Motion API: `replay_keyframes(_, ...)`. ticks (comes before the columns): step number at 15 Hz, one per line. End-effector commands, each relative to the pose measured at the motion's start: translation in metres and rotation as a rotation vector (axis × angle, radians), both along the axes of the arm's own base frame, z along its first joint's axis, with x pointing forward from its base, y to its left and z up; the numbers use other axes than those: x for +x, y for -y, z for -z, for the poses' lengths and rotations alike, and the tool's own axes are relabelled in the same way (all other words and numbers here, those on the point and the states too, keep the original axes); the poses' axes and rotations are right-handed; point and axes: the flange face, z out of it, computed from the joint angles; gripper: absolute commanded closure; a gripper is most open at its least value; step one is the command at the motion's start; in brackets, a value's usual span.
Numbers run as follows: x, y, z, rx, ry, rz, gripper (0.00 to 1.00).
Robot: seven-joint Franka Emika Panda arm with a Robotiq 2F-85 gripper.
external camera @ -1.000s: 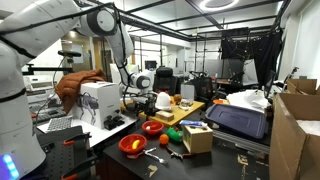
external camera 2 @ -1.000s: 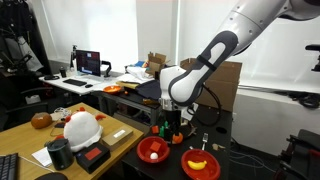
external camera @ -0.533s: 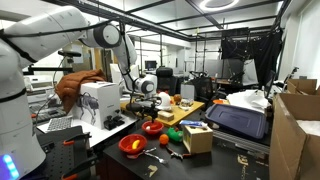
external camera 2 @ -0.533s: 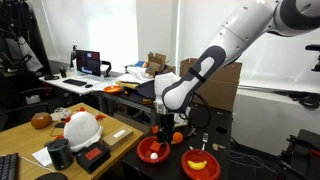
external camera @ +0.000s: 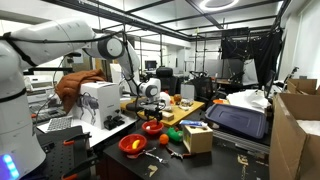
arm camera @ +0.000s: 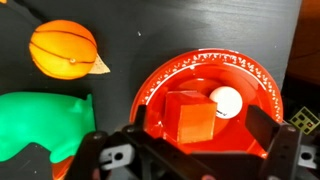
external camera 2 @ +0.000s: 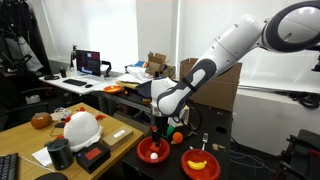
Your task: Pick up the orange block from the bowl and put it on the table.
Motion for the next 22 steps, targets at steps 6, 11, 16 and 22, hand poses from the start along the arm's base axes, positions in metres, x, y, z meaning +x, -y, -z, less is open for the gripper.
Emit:
replay_keyframes(6, 0.013, -0.02, 0.02, -0.002, 0.031, 0.01, 0.0)
replay_keyframes(11, 0.017, -0.017, 0.033, -0.011, 0.045, 0.006, 0.0)
replay_keyframes(16, 0.018, -0.01, 0.047, -0.021, 0.044, 0.015, 0.0)
replay_keyframes(22, 0.016, -0.013, 0.049, -0.013, 0.039, 0.019, 0.34)
